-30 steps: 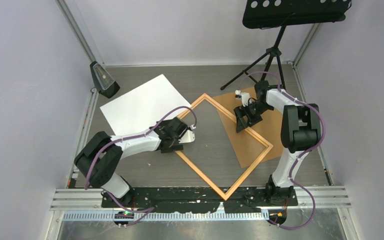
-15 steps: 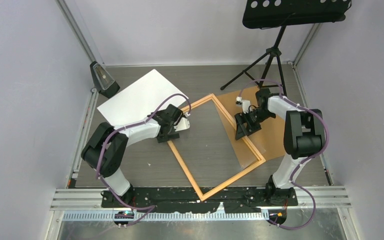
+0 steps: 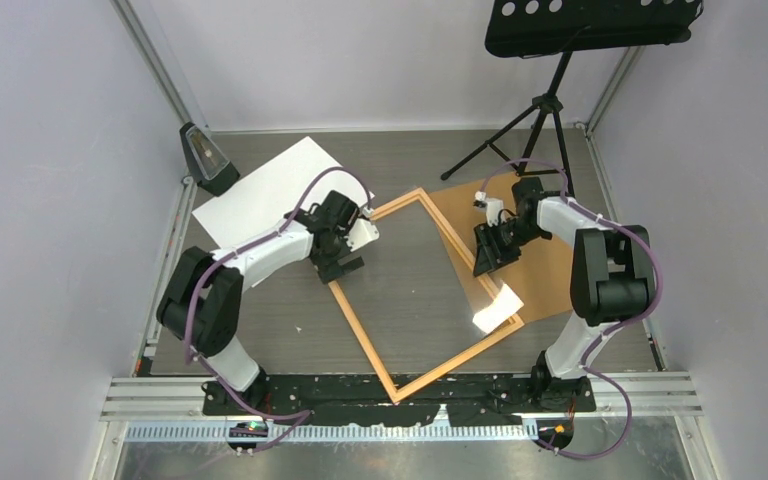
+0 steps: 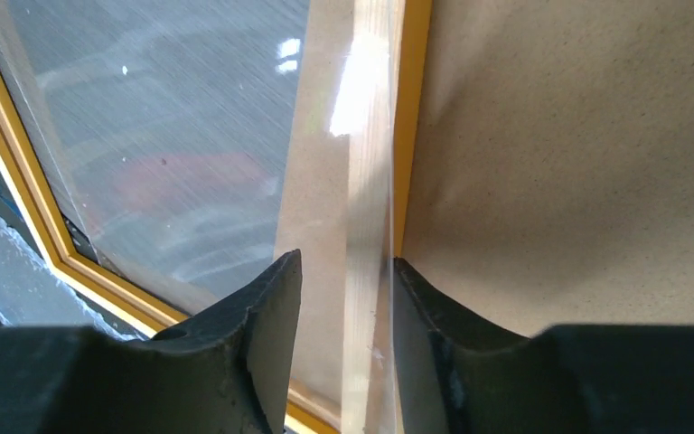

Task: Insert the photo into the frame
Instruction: Adjust the photo frame at the center of the board, then adjust the photo frame item on the photo frame.

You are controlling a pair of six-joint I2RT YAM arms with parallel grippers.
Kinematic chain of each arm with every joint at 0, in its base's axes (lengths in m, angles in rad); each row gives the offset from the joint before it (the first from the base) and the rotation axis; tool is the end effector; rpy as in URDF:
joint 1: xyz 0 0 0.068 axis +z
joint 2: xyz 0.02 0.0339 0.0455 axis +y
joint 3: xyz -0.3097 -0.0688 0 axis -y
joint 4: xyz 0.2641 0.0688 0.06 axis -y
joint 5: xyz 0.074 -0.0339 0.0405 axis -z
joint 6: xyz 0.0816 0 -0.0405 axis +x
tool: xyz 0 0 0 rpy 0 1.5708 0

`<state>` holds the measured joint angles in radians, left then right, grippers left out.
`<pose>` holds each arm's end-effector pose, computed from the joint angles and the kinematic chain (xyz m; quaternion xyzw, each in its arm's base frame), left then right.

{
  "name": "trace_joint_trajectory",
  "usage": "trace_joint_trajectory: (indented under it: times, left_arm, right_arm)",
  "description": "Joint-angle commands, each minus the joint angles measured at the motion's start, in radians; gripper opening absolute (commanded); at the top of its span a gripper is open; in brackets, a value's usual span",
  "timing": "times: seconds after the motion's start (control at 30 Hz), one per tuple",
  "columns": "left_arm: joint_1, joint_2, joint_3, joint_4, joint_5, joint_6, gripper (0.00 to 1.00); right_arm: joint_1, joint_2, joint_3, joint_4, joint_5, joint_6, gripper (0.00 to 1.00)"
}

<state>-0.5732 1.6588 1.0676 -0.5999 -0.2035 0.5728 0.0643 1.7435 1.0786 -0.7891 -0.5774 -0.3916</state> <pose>0.3089 -0.1797 0.1817 0.5136 0.8313 0.0997 0.1878 0.3311 0.0660 0.1615 -0.2324 0.9285 0.2713 0.1015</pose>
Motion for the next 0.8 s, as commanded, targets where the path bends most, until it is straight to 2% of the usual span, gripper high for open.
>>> trace_joint_trajectory:
  times: [0.0, 0.2, 0.33, 0.57, 0.77]
  left_arm:
    - [0.019, -0.083, 0.05, -0.106, 0.146, -0.11, 1.0]
    - [0.033, -0.11, 0.062, -0.17, 0.199, -0.172, 1.0]
    - [0.065, -0.101, 0.082, -0.194, 0.287, -0.213, 1.0]
    - [0.201, -0.047, 0.147, -0.229, 0.452, -0.324, 1.0]
    - [0.22, -0.052, 0.151, -0.209, 0.459, -0.339, 1.0]
  right_arm:
    - [0.005, -0.059, 0.004, 0.047, -0.043, 0.042, 0.4]
    - [-0.033, -0.08, -0.014, 0.078, -0.037, 0.062, 0.2]
    - [-0.075, -0.09, -0.023, 0.082, -0.074, 0.062, 0.07]
    - [-0.127, -0.081, -0.046, 0.065, -0.257, 0.067, 0.06]
    - [-0.133, -0.025, -0.042, 0.009, -0.354, 0.066, 0.06]
